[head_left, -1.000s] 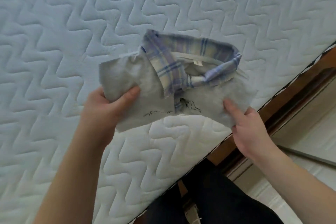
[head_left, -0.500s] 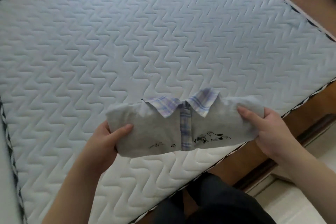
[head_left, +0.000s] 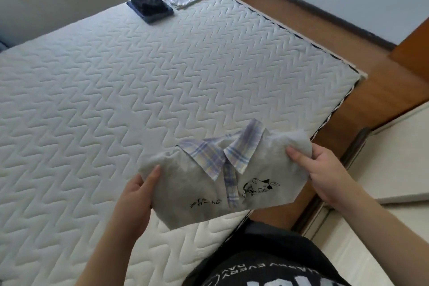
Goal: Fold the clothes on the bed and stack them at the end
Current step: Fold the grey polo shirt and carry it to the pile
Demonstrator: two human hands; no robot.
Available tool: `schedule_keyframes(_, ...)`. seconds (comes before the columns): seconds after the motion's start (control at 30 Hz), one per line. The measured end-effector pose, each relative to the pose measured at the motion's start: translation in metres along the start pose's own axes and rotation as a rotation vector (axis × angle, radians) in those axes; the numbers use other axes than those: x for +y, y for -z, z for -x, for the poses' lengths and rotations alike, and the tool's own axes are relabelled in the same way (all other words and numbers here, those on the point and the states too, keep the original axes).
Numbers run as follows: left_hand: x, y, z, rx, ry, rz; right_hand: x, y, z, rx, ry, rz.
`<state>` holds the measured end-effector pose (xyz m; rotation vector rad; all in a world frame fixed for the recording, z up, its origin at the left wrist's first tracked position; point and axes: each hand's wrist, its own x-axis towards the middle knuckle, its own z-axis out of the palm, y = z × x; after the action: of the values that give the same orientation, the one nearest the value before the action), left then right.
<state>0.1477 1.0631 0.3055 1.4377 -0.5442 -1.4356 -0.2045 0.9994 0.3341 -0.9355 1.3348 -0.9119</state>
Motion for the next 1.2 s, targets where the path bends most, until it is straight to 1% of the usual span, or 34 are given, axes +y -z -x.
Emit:
schedule_keyframes(0.1, 0.005, -0.022, -0.008, -0.052, -0.026, -0.06, -0.001, 0.012, 0.017, 0.076, -0.004, -0.058)
schedule_keyframes(0.27, 0.013, -0.063, -0.018, -0.189, -0.055, -0.108, 0.008, 0.033, 0.032, 0.316, -0.05, -0.146)
schedule_keyframes(0.37, 0.016, -0.087, -0.024, -0.254, -0.07, -0.164, 0.013, 0.048, 0.035, 0.397, -0.058, -0.152)
schedule_keyframes(0.5, 0.015, -0.128, -0.037, -0.304, -0.081, -0.238, 0.013, 0.072, 0.03, 0.453, -0.02, -0.097)
schedule_keyframes(0.67, 0.01, -0.186, -0.057, -0.335, -0.083, -0.307, 0.008, 0.111, 0.008, 0.476, 0.0, 0.034)
schedule_keyframes(0.93, 0.015, -0.266, -0.09, -0.379, -0.124, -0.387, -0.012, 0.169, -0.049, 0.552, 0.089, 0.113)
schedule_keyframes(1.03, 0.018, -0.288, -0.099, -0.336, -0.164, -0.362, -0.021, 0.178, -0.069, 0.518, 0.134, 0.093)
schedule_keyframes(1.2, 0.019, -0.301, -0.106, -0.171, -0.286, -0.342, -0.029, 0.193, -0.083, 0.422, 0.15, 0.091)
